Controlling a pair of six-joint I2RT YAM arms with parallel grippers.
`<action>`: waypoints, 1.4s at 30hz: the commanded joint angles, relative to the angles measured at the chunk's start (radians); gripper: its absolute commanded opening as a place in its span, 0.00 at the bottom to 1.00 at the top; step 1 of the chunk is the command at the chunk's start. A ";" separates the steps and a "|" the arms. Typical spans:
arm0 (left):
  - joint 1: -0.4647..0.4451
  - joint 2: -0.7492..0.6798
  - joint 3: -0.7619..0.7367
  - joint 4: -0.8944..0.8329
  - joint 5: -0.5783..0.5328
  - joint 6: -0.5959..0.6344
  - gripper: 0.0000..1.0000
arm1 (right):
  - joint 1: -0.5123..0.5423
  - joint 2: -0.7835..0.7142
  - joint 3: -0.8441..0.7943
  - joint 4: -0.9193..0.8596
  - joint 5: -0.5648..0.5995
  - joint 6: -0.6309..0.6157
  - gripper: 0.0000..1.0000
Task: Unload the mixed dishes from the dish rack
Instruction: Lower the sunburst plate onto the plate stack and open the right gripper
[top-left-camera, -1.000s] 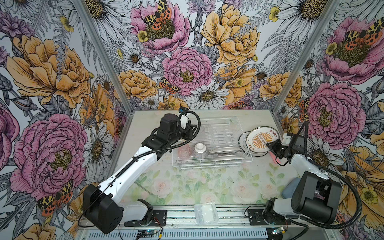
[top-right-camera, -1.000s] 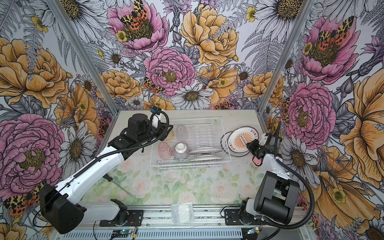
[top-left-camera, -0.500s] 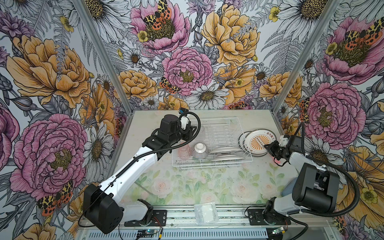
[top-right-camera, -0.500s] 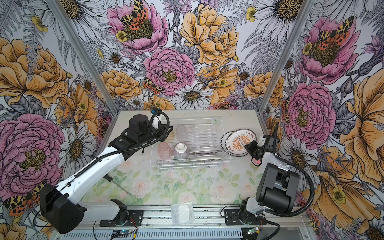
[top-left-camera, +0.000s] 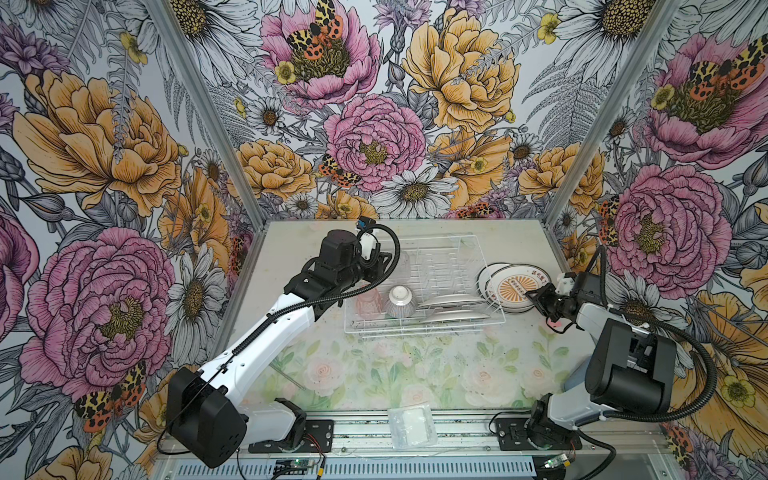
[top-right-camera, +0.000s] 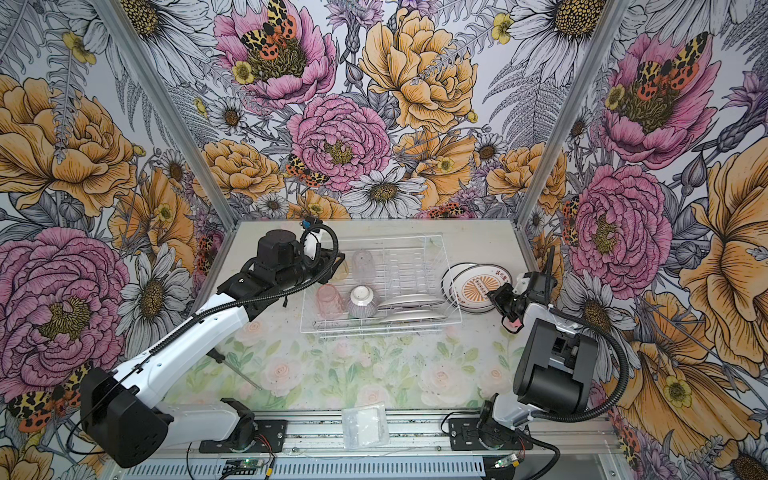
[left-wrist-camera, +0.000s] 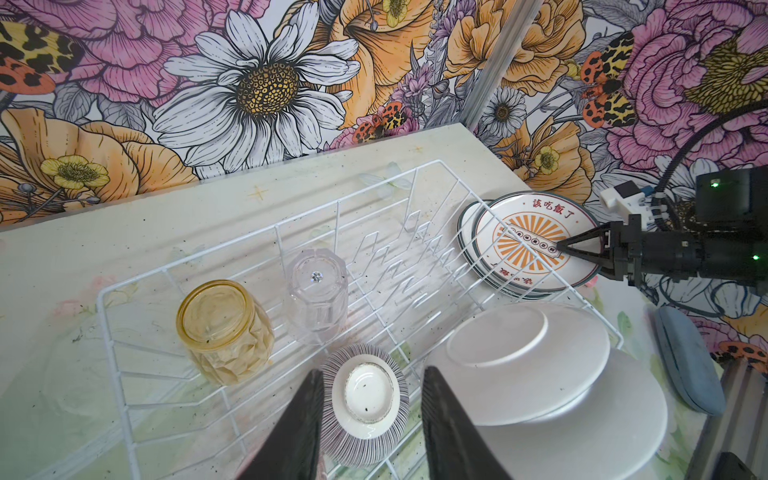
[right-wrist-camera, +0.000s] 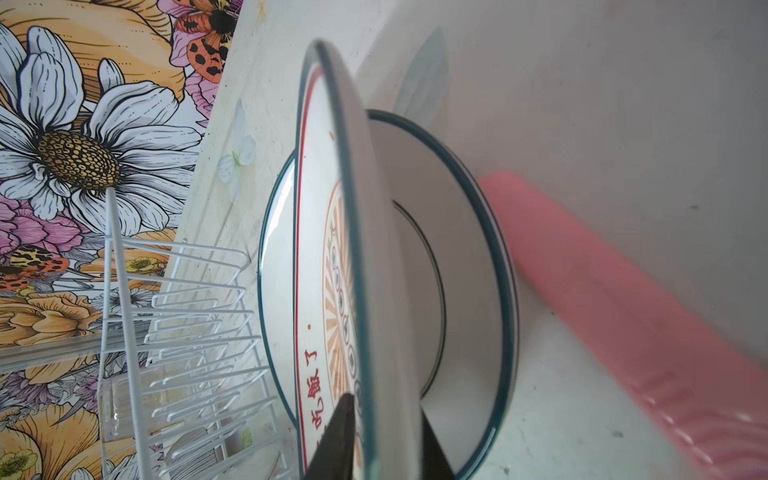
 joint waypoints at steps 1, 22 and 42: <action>0.016 -0.028 -0.023 0.022 0.001 0.003 0.41 | -0.001 -0.009 -0.005 0.008 -0.015 -0.029 0.29; 0.030 -0.042 -0.039 0.027 0.033 -0.001 0.41 | 0.000 -0.063 0.014 -0.190 0.105 -0.146 0.43; -0.052 0.026 -0.005 -0.036 0.025 0.075 0.44 | 0.014 -0.105 0.025 -0.223 0.168 -0.161 0.64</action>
